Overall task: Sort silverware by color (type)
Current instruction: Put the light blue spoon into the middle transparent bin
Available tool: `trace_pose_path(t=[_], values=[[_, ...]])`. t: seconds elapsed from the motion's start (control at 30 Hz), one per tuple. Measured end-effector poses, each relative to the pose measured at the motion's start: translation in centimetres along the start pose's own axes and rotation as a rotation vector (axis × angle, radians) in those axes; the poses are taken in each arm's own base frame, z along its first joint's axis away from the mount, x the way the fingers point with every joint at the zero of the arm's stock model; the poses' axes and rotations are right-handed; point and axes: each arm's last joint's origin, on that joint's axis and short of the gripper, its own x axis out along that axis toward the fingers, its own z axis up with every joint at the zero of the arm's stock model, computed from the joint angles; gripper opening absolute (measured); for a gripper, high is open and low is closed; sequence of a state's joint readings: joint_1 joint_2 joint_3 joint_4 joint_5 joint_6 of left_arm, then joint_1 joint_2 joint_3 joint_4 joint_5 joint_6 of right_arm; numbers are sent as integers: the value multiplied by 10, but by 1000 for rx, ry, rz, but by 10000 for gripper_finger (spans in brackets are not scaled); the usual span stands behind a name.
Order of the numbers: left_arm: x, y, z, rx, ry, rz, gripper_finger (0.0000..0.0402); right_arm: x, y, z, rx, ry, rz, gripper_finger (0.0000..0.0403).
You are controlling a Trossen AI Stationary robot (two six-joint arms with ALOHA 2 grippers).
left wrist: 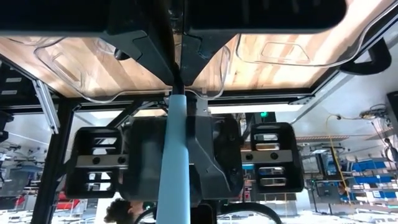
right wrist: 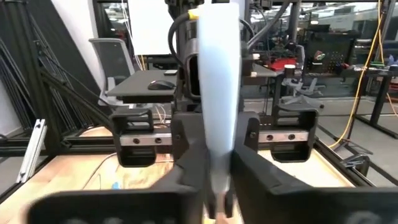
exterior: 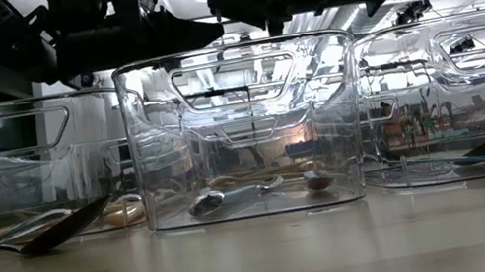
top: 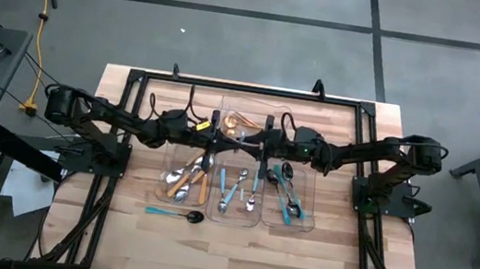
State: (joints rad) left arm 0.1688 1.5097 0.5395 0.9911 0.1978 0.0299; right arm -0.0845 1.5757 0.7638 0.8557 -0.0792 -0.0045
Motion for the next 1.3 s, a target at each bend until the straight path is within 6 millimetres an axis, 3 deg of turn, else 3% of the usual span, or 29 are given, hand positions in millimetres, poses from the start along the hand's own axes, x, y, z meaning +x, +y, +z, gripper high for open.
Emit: trace_pose_path(t=[0.07, 0.37, 0.67, 0.97, 1.17, 1.3], values=[[0, 0, 0, -2, 0, -2, 3, 0, 0, 0, -1, 1, -2, 23], [-1, -1, -3, -7, 50, -16, 48, 0, -1, -4, -14, 37, -17, 19], [-29, -5, 30, 28, 119, -34, 97, -12, 1, 9, -85, 107, -80, 19], [-67, -8, 62, 31, 122, -8, 98, -13, 20, 7, -199, 141, 32, 19], [-73, -8, 67, 29, 105, 13, 97, -11, 44, 6, -205, 167, 167, 19], [-73, -6, 64, 27, 144, 67, 97, -3, 66, 1, -293, 328, 124, 19]])
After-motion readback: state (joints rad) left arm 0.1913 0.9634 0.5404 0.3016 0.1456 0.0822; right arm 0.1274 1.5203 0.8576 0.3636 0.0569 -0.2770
